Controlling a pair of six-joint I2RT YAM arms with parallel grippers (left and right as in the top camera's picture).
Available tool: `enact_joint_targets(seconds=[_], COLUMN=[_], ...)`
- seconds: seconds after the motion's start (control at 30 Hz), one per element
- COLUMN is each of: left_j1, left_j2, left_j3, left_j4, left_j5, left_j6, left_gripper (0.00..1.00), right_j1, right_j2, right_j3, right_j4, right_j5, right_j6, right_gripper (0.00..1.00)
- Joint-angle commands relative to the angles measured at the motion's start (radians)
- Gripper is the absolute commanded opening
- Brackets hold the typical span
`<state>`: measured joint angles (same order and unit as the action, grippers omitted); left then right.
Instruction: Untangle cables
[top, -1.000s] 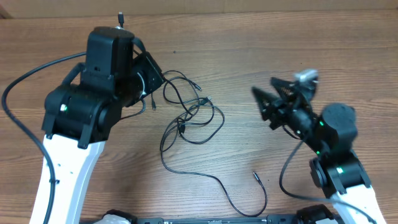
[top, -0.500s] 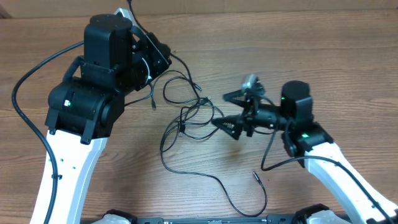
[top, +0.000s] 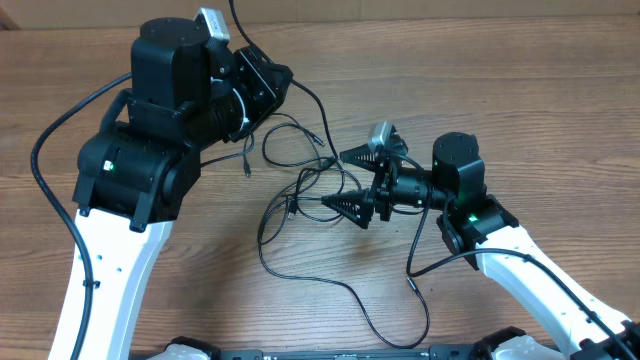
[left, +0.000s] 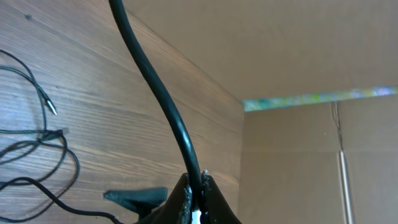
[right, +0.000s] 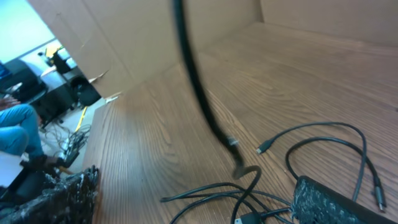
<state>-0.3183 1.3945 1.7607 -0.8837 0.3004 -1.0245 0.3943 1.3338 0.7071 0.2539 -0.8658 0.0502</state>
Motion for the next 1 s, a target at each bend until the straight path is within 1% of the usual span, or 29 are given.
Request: enact_joint_targets(seconds=[0.0, 0.7, 0.83, 0.97], left_j1=[0.004, 0.004, 0.004, 0.004], left_j2=[-0.012, -0.012, -0.012, -0.012], left_j3=[0.021, 0.021, 0.021, 0.021], left_j4=[0.005, -0.001, -0.002, -0.01], left_j5=[0.047, 0.049, 0.05, 0.053], left_j6=[-0.024, -0.039, -0.102, -0.11], left_gripper=[0.04, 0.04, 0.04, 0.04], right_j1=[0.005, 0.005, 0.005, 0.005], right_j2=[0.002, 0.002, 0.002, 0.002], right_j3=[0.014, 0.014, 0.014, 0.014], right_j4=[0.006, -0.024, -0.023, -0.023], right_j5=[0.039, 0.035, 0.035, 0.035], right_j6=[0.036, 0.035, 0.035, 0.037], right_gripper=[1.0, 1.0, 1.0, 1.0])
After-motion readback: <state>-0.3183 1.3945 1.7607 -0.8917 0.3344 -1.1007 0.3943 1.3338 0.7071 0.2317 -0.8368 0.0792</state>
